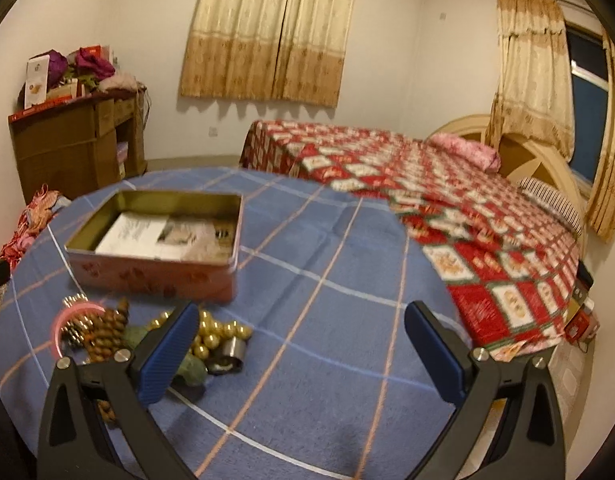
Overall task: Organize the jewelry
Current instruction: 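Reach the left tool to the pink bangle and close on it, then lift the pink bangle with the left tool while the right tool grasps a gold bead strand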
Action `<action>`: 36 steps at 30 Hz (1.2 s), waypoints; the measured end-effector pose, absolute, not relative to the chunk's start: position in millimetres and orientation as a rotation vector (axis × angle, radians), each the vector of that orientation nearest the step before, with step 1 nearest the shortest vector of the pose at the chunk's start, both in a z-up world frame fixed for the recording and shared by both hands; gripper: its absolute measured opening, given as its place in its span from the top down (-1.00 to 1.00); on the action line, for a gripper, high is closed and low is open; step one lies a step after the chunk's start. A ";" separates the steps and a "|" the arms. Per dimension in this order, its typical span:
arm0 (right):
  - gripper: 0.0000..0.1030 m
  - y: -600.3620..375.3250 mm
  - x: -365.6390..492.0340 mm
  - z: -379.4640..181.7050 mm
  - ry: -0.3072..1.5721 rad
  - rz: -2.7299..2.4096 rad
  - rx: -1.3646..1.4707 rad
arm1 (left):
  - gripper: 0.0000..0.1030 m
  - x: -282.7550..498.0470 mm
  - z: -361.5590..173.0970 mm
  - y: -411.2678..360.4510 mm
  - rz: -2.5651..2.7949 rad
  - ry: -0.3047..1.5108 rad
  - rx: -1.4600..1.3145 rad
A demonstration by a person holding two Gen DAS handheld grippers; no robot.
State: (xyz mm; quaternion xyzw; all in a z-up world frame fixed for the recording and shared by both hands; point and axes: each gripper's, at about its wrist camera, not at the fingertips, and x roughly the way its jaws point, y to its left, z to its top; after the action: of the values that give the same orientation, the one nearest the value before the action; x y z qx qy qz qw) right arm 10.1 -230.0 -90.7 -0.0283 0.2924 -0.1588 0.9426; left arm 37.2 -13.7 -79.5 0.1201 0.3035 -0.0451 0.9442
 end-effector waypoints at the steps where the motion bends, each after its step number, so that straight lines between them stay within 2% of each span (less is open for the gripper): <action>1: -1.00 -229.8 10.5 -92.3 0.600 -0.322 -0.056 | -0.67 37.8 -84.2 -16.1 -0.106 0.635 0.241; 12: -1.00 -221.0 12.5 -101.4 0.610 -0.311 -0.058 | -0.67 35.5 -106.5 -44.5 -0.231 0.697 0.252; 13: -1.00 -220.7 12.8 -101.6 0.611 -0.311 -0.058 | -0.58 35.7 -110.3 -48.1 -0.243 0.706 0.260; 17: -1.00 -220.6 12.6 -101.2 0.605 -0.312 -0.058 | 0.12 42.0 -121.2 -54.6 -0.315 0.763 0.246; 18: -1.00 -220.8 12.9 -101.3 0.604 -0.313 -0.058 | 0.23 42.9 -124.0 -56.3 -0.332 0.777 0.240; 20: -1.00 -222.0 14.4 -102.1 0.603 -0.314 -0.058 | 0.69 42.1 -126.1 -59.7 -0.368 0.784 0.228; 22: -1.00 -222.2 14.7 -103.1 0.606 -0.315 -0.061 | 0.78 40.7 -124.1 -61.3 -0.383 0.767 0.226; 36: -1.00 -217.0 11.1 -98.7 0.590 -0.265 -0.063 | 0.80 29.8 -73.7 -40.5 -0.337 0.559 0.218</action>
State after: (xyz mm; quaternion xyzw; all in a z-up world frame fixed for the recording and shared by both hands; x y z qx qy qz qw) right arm 11.1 -217.0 -98.7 -0.0308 0.2899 -0.1300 0.9477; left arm 29.8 -40.5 -73.7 0.1069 0.2739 -0.1652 0.9414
